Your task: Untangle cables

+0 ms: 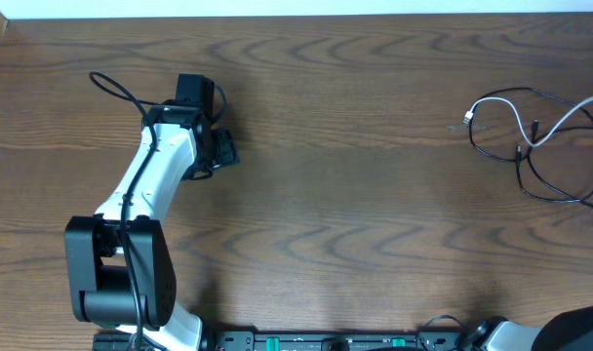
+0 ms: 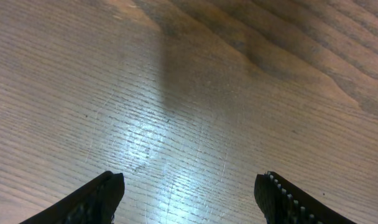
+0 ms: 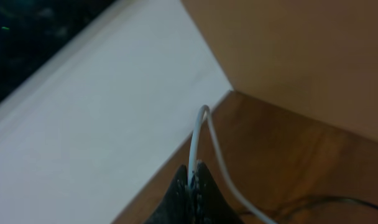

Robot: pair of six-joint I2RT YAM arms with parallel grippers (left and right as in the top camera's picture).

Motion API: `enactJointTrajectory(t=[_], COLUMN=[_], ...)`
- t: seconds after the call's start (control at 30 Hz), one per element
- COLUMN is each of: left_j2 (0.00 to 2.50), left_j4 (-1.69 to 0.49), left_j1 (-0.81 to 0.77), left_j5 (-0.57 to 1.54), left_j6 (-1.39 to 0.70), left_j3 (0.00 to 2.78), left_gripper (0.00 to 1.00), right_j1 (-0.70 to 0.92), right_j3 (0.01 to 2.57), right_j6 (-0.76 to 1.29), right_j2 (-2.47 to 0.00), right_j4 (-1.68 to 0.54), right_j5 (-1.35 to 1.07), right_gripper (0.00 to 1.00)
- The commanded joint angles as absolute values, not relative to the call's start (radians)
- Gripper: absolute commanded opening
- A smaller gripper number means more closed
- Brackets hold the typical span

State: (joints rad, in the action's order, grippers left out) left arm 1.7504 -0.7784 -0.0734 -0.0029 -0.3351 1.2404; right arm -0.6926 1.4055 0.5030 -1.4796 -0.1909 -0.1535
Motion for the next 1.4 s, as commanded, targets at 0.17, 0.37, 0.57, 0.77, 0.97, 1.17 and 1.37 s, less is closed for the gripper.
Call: enactJointTrajectory(t=[0.17, 0.37, 0.57, 0.77, 0.97, 1.17, 1.37], left_j2=[1.732, 1.732, 1.732, 1.729, 1.655, 1.588, 1.576], left_j4=[-0.781, -0.781, -0.781, -0.765, -0.647, -0.551, -0.641], left_j1=[-0.068, -0.068, -0.068, -0.068, -0.069, -0.068, -0.068], left_j5=[-0.008, -0.008, -0.008, -0.009, -0.009, -0.009, -0.013], left_j6=[-0.326, -0.326, -0.326, -0.326, -0.271, -0.240, -0.221], left_j3=[1.247, 1.247, 1.247, 1.257, 1.298, 1.298, 1.298], left_gripper=[0.73, 0.73, 0.73, 0.73, 0.73, 0.73, 0.73], right_j1=[-0.719, -0.718, -0.705, -0.645, -0.470, -0.265, -0.076], right_j3=[1.412, 1.412, 1.412, 1.412, 1.412, 1.412, 1.412], right_j6=[0.443, 0.357, 0.342, 0.238, 0.046, -0.031, -0.127], right_j2=[-1.570, -1.604, -1.606, -1.606, -1.606, -1.607, -1.626], right_j4=[-0.250, -0.251, -0.253, -0.345, -0.490, -0.542, -0.624], right_j5=[-0.142, -0.285, -0.416, -0.583, -0.533, -0.325, -0.072], right_gripper=[0.01, 0.36, 0.37, 0.39, 0.50, 0.58, 0.71])
